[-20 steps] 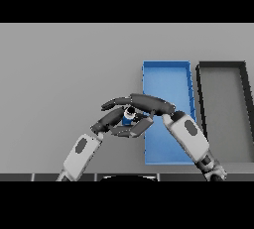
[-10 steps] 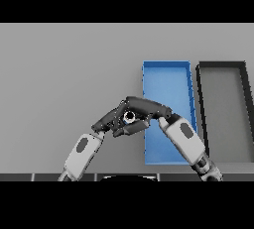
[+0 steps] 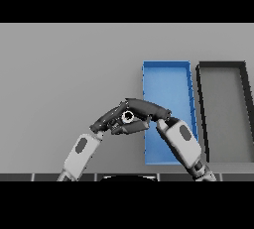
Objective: Pick up the blue pipe and place it into the blue bin.
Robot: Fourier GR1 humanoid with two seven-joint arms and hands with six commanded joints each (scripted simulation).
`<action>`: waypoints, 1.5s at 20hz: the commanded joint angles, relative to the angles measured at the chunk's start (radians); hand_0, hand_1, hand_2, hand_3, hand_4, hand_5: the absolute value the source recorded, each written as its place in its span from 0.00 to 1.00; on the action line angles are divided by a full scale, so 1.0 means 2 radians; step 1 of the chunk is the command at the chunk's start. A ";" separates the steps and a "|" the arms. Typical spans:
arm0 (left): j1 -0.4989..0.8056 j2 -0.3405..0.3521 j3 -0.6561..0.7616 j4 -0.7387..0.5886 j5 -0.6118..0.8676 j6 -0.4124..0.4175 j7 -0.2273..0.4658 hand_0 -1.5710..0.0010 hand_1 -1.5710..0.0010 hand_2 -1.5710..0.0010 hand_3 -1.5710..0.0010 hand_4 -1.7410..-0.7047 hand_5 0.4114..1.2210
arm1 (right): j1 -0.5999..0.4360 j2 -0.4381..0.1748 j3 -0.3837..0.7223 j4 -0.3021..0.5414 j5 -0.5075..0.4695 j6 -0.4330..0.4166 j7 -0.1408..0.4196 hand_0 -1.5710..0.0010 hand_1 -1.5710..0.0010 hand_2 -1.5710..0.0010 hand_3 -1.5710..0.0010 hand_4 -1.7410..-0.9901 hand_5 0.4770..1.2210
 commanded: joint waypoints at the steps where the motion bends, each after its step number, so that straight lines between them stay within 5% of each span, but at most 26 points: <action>1: 0.000 0.003 -0.003 0.000 -0.009 -0.004 0.007 0.40 0.44 0.46 0.57 0.32 1.00 | -0.001 0.007 0.001 0.002 0.004 -0.003 0.011 0.01 0.01 0.01 0.01 0.33 0.98; 3: -0.005 0.009 0.006 0.004 -0.012 -0.029 0.005 0.62 0.64 0.65 0.73 0.47 1.00 | 0.002 0.010 -0.007 0.000 0.009 0.000 0.010 0.00 0.00 0.00 0.01 0.32 0.99; 6: -0.006 0.005 0.007 0.009 -0.020 -0.037 0.029 0.80 0.82 0.82 0.86 0.63 0.71 | 0.003 0.021 -0.014 0.001 0.021 0.006 0.022 0.00 0.00 0.00 0.00 0.32 0.99; 10: 0.000 0.006 0.009 0.005 -0.013 -0.031 0.048 0.92 0.93 0.93 0.94 0.72 0.39 | 0.007 0.035 -0.019 -0.002 0.042 0.014 0.010 0.00 0.00 0.00 0.00 0.32 1.00; 14: 0.000 0.001 0.014 0.016 -0.009 -0.026 0.069 0.97 0.97 0.97 0.98 0.74 0.21 | 0.007 0.049 -0.031 0.002 0.046 0.022 0.004 0.00 0.00 0.00 0.00 0.32 1.00; 16: -0.009 -0.004 0.018 0.024 -0.006 -0.025 0.090 0.98 0.98 0.98 0.98 0.75 0.16 | 0.008 0.055 -0.038 -0.003 0.041 0.020 0.005 0.00 0.00 0.00 0.00 0.32 1.00; 20: -0.006 0.003 0.017 0.020 -0.009 -0.018 0.091 0.99 0.99 0.99 0.99 0.75 0.11 | -0.035 0.062 -0.077 -0.005 -0.033 0.010 0.063 0.00 0.00 0.00 0.00 0.33 1.00; 25: 0.001 0.004 0.011 0.019 -0.014 -0.020 0.094 1.00 1.00 1.00 1.00 0.75 0.08 | -0.136 0.037 -0.139 -0.003 -0.155 -0.060 0.144 0.00 0.00 0.00 0.00 0.33 1.00; 30: 0.010 0.011 0.009 0.006 -0.012 -0.024 0.080 1.00 1.00 1.00 1.00 0.77 0.07 | -0.227 -0.002 -0.218 0.052 -0.163 -0.119 0.123 0.00 0.00 0.00 0.00 0.32 1.00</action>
